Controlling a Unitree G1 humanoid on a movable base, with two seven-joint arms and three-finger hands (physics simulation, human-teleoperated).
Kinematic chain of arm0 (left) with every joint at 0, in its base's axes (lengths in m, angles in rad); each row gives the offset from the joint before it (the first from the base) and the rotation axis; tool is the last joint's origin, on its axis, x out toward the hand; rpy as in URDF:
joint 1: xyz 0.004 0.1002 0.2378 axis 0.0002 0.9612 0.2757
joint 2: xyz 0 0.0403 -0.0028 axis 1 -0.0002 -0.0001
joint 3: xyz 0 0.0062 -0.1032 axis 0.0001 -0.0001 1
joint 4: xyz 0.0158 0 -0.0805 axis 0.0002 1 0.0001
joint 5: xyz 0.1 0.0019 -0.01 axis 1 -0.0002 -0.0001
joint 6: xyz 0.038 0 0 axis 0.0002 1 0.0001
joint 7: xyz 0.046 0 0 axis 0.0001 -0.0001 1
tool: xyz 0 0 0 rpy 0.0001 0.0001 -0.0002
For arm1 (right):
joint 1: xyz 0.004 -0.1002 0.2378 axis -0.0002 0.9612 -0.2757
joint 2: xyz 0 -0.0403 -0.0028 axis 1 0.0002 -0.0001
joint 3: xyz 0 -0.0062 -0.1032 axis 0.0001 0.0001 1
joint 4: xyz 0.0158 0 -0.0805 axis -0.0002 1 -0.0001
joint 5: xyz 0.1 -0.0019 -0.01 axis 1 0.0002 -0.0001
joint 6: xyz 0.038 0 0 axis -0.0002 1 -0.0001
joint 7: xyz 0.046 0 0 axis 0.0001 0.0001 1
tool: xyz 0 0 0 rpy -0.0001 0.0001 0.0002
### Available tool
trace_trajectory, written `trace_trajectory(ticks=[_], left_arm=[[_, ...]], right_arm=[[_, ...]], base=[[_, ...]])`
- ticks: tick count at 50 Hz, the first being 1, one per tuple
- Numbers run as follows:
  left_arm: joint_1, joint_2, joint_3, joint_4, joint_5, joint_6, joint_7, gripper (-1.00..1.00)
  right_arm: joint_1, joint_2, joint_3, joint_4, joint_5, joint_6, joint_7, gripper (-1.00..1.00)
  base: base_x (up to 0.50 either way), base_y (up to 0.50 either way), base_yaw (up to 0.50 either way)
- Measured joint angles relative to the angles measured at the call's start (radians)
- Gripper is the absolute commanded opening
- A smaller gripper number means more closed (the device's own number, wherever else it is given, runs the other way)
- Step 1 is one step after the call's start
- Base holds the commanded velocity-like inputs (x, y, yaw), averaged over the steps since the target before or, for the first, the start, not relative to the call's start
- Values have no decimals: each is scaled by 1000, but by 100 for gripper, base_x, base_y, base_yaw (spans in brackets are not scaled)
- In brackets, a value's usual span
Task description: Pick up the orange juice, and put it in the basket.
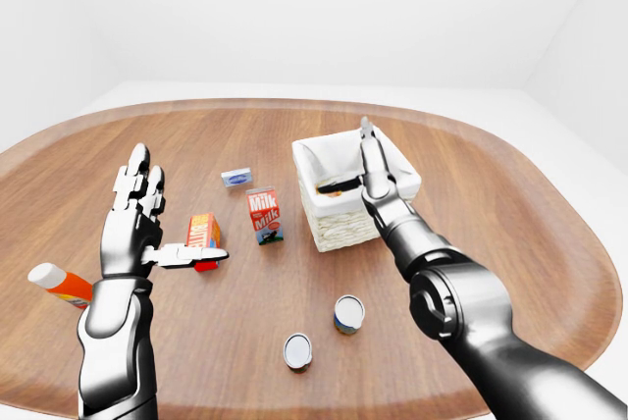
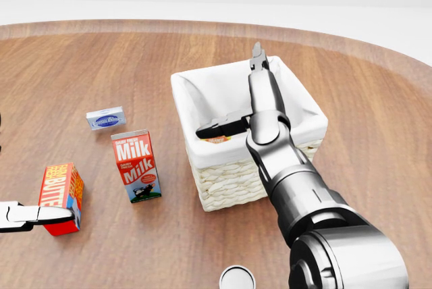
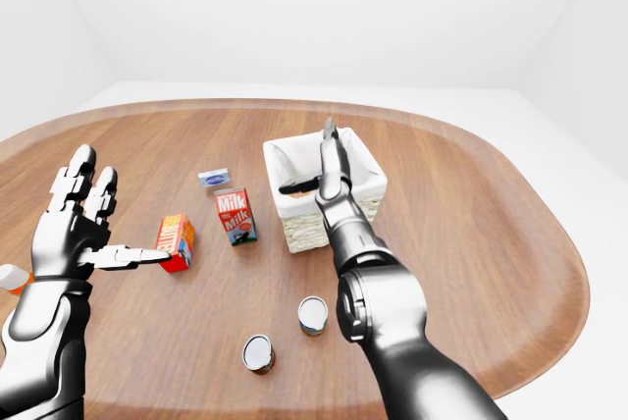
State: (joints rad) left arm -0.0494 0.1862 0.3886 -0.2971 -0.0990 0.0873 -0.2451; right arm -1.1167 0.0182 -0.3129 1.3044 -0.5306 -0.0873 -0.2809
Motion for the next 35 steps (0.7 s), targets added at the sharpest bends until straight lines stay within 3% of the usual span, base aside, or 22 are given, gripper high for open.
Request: trace_trajectory(ticks=[35], left_arm=[[2, -1, -1, -2, 4, 0, -3, 100]], right_arm=[[-45, -19, 13, -2, -8, 0, -3, 100]], base=[[0, 0, 0]])
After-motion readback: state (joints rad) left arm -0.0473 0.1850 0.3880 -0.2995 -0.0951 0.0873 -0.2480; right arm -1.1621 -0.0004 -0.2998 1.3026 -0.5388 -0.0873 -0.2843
